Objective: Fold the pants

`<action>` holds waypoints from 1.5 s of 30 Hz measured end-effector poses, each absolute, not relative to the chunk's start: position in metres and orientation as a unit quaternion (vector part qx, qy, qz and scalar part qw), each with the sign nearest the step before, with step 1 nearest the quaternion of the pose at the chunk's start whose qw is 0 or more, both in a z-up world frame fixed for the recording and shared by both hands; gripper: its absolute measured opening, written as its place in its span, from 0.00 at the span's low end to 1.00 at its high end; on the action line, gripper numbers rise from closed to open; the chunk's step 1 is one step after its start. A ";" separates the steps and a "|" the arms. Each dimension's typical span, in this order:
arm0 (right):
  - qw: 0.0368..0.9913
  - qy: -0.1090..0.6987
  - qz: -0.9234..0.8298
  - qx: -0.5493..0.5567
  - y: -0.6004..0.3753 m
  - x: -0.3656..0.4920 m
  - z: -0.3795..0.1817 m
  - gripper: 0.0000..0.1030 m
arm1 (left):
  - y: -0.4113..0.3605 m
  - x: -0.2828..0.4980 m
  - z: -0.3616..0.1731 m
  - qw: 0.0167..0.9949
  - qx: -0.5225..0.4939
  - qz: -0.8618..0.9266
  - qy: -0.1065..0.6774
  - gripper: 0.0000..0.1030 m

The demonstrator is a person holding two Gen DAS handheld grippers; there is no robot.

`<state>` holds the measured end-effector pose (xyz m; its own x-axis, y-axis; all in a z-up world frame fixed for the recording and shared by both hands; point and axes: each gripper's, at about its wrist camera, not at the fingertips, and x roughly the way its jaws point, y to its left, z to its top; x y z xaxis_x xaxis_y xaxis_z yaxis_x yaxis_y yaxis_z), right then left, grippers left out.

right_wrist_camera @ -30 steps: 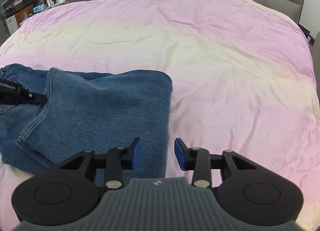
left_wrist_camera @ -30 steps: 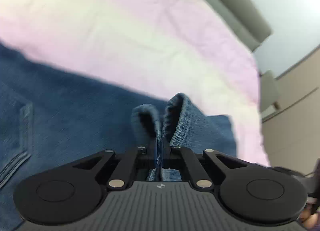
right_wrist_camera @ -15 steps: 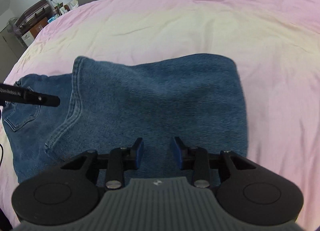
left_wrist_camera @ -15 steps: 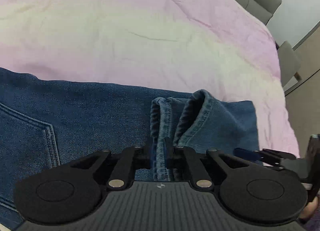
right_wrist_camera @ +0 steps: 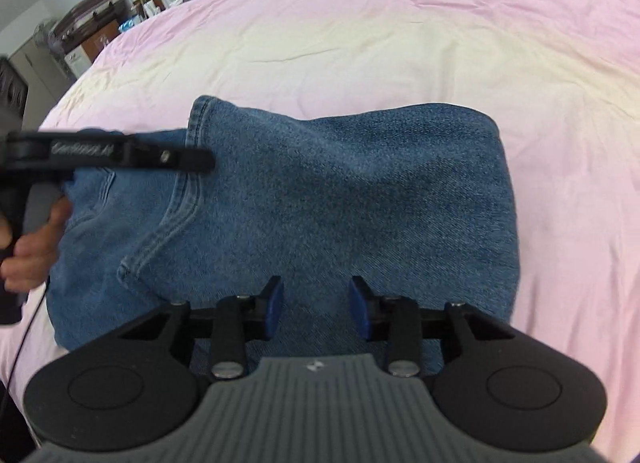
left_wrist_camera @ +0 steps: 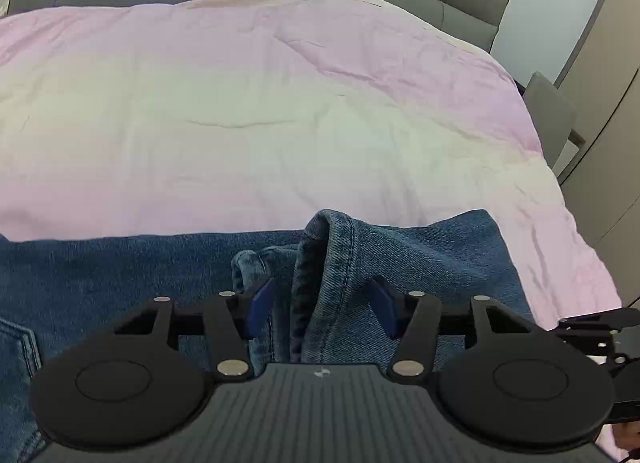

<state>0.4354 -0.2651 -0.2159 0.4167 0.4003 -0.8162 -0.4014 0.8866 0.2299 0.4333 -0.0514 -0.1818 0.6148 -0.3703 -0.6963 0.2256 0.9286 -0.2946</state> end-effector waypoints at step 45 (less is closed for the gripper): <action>0.882 0.433 0.185 -0.024 -0.359 0.391 -0.175 0.10 | -0.043 0.384 -0.157 0.852 -0.043 -0.161 0.497 0.38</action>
